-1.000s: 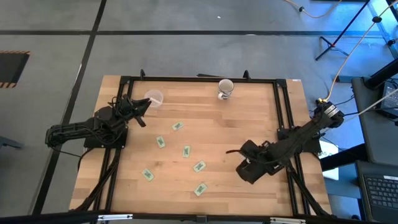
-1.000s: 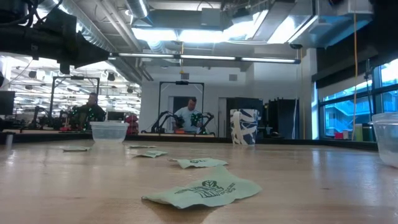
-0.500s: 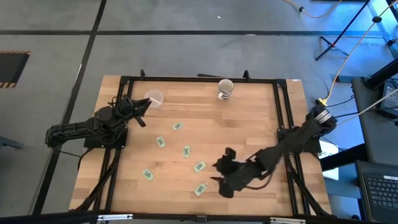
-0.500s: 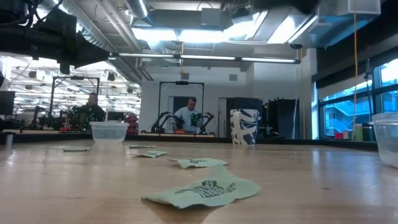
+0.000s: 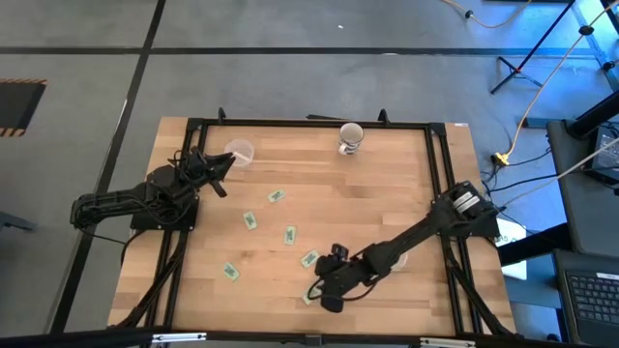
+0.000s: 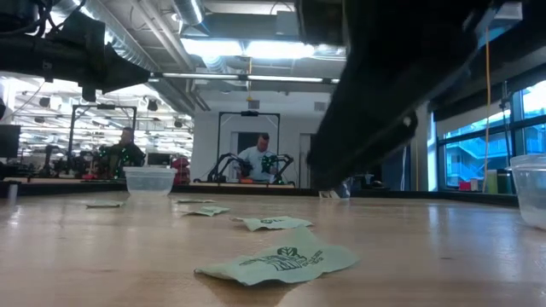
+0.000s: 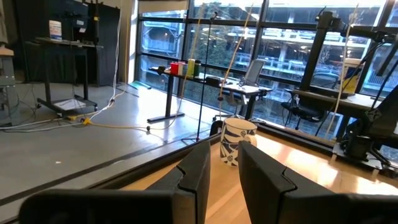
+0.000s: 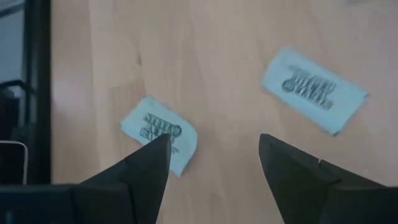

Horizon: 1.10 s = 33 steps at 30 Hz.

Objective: Pick and place items into bin
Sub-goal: Put the white stevia packet into the bottom transparent bin

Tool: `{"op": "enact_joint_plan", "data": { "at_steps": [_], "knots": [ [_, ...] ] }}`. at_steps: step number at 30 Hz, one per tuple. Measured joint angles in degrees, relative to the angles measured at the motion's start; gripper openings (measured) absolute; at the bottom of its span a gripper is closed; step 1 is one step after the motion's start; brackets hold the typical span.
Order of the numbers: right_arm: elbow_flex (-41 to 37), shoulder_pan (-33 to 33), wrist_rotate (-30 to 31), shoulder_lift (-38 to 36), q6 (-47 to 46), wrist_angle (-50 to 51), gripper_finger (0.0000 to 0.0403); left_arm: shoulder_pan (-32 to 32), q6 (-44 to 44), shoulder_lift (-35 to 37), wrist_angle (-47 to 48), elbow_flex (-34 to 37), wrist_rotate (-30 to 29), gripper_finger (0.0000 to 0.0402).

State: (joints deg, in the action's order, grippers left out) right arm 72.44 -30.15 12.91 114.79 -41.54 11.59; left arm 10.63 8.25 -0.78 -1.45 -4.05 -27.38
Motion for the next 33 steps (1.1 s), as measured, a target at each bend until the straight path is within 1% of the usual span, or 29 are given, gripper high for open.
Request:
{"op": "enact_joint_plan", "data": {
  "at_steps": [2,11,19,25,28,33],
  "knots": [
    [0.0,0.3,-1.0,0.8,0.0,-2.0,0.0248,0.0,0.0,0.0,0.0,0.0,0.0,0.0077],
    [0.0,0.6,-5.5,2.2,0.3,-4.3,0.0245,0.0,0.0,0.0,0.4,0.0,0.0,0.0077],
    [0.1,1.3,-6.1,4.2,0.2,-4.9,0.0213,0.0,0.0,0.0,0.5,0.0,0.0,0.0077],
    [0.2,1.7,-8.2,4.6,0.2,-5.3,0.0203,0.0,-0.3,0.0,0.5,0.0,-0.1,0.0077],
    [0.2,1.7,-8.8,4.7,0.5,-5.5,0.0192,0.0,-2.8,0.0,0.4,0.0,-0.1,0.0077],
    [0.2,1.7,-9.4,4.8,0.2,-5.6,0.0158,0.0,-6.0,0.0,0.4,0.0,-0.1,0.0077]
  ]
}}
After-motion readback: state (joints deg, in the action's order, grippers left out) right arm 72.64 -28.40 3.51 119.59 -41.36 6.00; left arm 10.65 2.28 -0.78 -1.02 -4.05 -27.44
